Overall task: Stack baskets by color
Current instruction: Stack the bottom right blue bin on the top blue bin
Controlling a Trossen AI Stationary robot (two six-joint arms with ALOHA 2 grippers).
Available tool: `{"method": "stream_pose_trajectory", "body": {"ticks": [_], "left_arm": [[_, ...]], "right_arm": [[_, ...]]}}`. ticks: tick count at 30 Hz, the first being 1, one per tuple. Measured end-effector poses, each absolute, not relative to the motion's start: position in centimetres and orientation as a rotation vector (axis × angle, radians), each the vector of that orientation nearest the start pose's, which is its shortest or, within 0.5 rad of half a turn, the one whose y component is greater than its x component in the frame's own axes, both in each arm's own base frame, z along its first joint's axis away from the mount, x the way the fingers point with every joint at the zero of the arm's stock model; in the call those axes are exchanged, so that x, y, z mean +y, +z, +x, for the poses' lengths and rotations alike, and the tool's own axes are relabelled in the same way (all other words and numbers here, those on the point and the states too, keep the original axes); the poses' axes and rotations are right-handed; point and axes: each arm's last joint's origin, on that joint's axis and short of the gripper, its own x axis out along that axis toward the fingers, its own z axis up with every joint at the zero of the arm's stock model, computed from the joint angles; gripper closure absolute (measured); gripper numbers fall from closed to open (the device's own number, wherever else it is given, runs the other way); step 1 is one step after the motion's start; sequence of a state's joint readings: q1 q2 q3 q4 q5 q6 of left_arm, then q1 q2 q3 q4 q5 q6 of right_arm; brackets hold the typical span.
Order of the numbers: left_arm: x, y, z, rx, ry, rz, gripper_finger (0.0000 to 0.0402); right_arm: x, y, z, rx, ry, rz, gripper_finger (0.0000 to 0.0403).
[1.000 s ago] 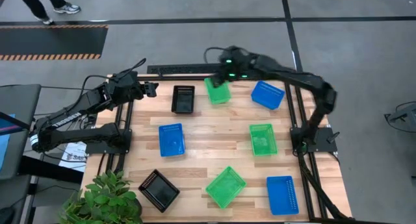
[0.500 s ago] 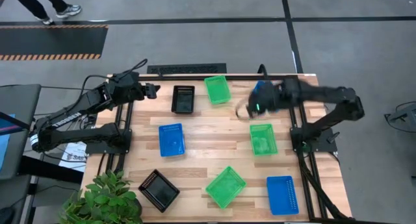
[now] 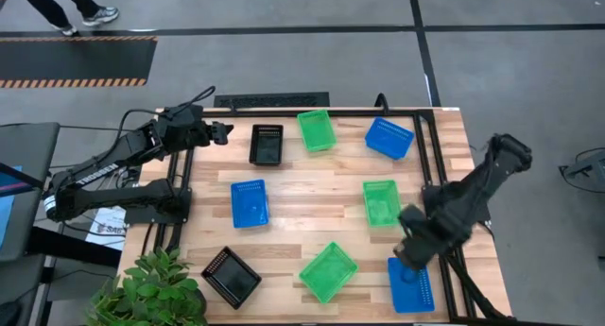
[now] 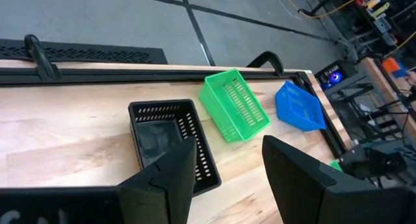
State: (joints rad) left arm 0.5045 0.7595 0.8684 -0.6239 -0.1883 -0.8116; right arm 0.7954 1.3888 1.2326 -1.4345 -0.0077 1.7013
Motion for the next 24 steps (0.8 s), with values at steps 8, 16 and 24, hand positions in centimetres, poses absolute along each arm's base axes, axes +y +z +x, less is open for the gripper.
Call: {"method": "stream_pose_trajectory", "body": {"ticks": [8, 16, 24], "left_arm": [[7.7, 32.4, 12.8, 0.22, 0.852, -0.833, 0.0237], [7.6, 32.2, 12.7, 0.243, 0.863, -0.839, 0.0237], [7.6, 32.0, 12.6, 0.263, 0.871, -0.841, 0.0237]], "right_arm": [[17.8, 25.2, 14.2, 1.494, -0.451, 0.501, 0.0173], [17.6, 22.0, 15.0, 1.491, -0.225, 0.427, 0.0173], [16.1, 19.7, 15.3, 1.518, -0.185, 0.356, 0.0173]]}}
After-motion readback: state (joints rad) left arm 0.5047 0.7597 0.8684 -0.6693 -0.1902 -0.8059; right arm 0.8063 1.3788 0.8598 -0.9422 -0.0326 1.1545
